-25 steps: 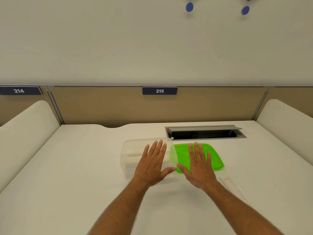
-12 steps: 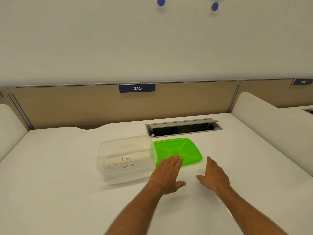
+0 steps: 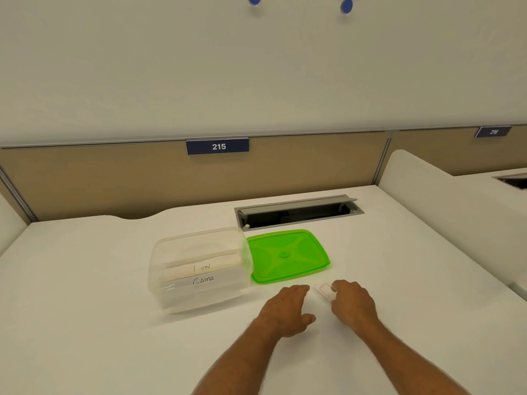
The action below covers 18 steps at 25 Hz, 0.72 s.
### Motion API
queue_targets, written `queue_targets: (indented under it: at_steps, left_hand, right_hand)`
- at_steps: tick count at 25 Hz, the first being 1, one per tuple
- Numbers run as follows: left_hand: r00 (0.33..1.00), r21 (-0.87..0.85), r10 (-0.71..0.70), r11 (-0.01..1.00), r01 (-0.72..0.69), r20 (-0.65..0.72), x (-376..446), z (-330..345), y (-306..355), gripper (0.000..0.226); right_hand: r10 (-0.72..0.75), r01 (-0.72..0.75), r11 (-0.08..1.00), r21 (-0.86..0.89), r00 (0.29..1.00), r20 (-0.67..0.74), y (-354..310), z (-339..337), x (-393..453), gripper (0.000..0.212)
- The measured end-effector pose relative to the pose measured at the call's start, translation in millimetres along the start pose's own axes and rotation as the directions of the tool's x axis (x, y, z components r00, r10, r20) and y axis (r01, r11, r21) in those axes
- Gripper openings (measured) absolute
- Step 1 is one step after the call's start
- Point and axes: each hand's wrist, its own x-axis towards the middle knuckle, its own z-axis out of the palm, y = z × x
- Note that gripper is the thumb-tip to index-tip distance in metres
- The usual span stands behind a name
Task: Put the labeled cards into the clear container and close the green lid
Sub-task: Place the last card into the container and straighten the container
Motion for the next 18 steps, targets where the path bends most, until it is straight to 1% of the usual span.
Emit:
queue_targets:
  at_steps: [2, 3, 5, 7, 10, 12, 14, 16, 18]
  left_hand:
    - [0.999, -0.012, -0.014, 1.000, 0.013, -0.043, -1.4, -0.3, -1.6, 0.077]
    - [0.998, 0.021, -0.005, 1.000, 0.006, -0.061, -2.9, -1.2, -2.9, 0.079]
    - [0.994, 0.161, 0.064, 0.986, -0.049, -0.087, -6.3, -3.2, -7.1, 0.085]
    - [0.982, 0.295, 0.152, 0.949, -0.114, -0.110, -9.2, -3.2, -11.6, 0.089]
    - [0.965, 0.410, 0.209, 0.903, -0.129, -0.157, -12.9, -2.1, -18.9, 0.090]
    - [0.953, 0.428, 0.225, 0.896, -0.121, -0.201, -15.5, -3.6, -24.1, 0.090]
    - [0.946, 0.415, 0.226, 0.903, -0.114, -0.231, -18.9, -8.0, -28.7, 0.089]
    - [0.938, 0.393, 0.235, 0.912, -0.121, -0.256, -22.3, -11.3, -32.4, 0.089]
    - [0.922, 0.386, 0.277, 0.909, -0.160, -0.270, -25.5, -11.9, -36.7, 0.091]
  right_hand:
    - [-0.033, 0.032, 0.999, 0.040, 0.998, 0.045, -3.7, 3.3, -1.3, 0.035]
    - [-0.048, 0.044, 0.997, 0.065, 0.997, 0.063, -6.0, 4.0, -2.5, 0.035]
    - [-0.080, 0.070, 0.990, 0.122, 0.994, 0.079, -11.4, 4.7, -4.6, 0.037]
    - [-0.128, 0.111, 0.973, 0.201, 0.989, 0.075, -17.3, 2.1, -4.1, 0.037]
    - [-0.222, 0.176, 0.935, 0.308, 0.968, 0.121, -28.8, -12.2, -4.7, 0.038]
    - [-0.261, 0.173, 0.908, 0.381, 0.946, 0.193, -37.8, -25.6, -7.5, 0.044]
    - [-0.255, 0.111, 0.885, 0.453, 0.929, 0.269, -46.2, -38.0, -12.1, 0.046]
    - [-0.261, 0.063, 0.866, 0.497, 0.903, 0.341, -52.0, -47.0, -16.1, 0.041]
    - [-0.308, 0.068, 0.845, 0.530, 0.873, 0.379, -56.3, -52.1, -18.6, 0.033]
